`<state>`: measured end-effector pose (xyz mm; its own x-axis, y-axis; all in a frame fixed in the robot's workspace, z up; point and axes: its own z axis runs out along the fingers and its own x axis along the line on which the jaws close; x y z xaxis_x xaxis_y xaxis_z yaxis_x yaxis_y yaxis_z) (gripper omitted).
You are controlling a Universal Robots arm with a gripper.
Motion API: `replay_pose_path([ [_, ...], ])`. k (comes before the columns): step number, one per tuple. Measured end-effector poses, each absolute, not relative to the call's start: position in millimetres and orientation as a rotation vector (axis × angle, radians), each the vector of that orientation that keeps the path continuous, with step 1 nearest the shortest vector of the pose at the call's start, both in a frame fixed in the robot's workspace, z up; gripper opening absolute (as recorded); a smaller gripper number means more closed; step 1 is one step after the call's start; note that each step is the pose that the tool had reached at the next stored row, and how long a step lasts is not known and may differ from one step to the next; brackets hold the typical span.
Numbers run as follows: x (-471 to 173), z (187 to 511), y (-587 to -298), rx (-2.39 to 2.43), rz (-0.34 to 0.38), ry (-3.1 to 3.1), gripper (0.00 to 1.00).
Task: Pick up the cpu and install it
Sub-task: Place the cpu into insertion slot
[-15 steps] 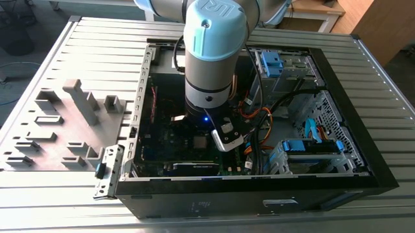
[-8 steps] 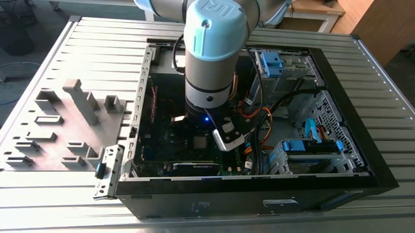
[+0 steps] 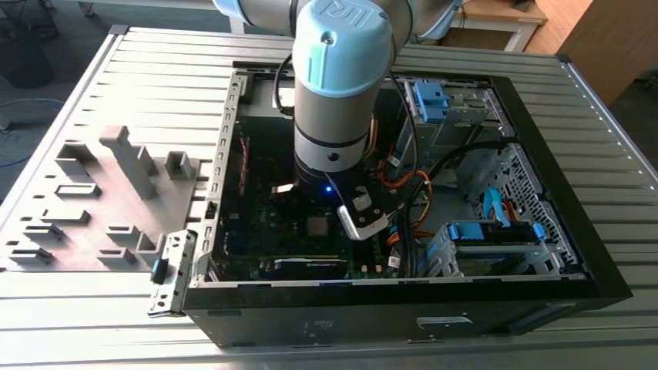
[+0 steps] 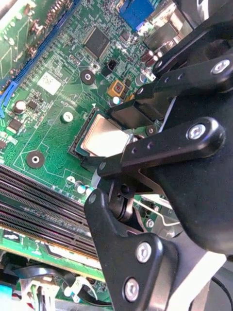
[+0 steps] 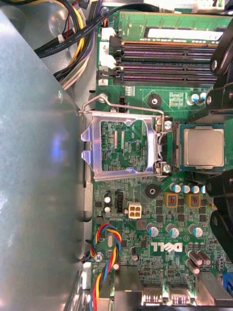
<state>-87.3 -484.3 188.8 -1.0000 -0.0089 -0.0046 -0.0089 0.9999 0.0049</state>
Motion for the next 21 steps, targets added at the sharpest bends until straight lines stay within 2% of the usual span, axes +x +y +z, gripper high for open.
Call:
replay_pose_path([
  [21, -87.1, 186.9, -484.3, -0.014, 0.008, 3.137, 0.47],
])
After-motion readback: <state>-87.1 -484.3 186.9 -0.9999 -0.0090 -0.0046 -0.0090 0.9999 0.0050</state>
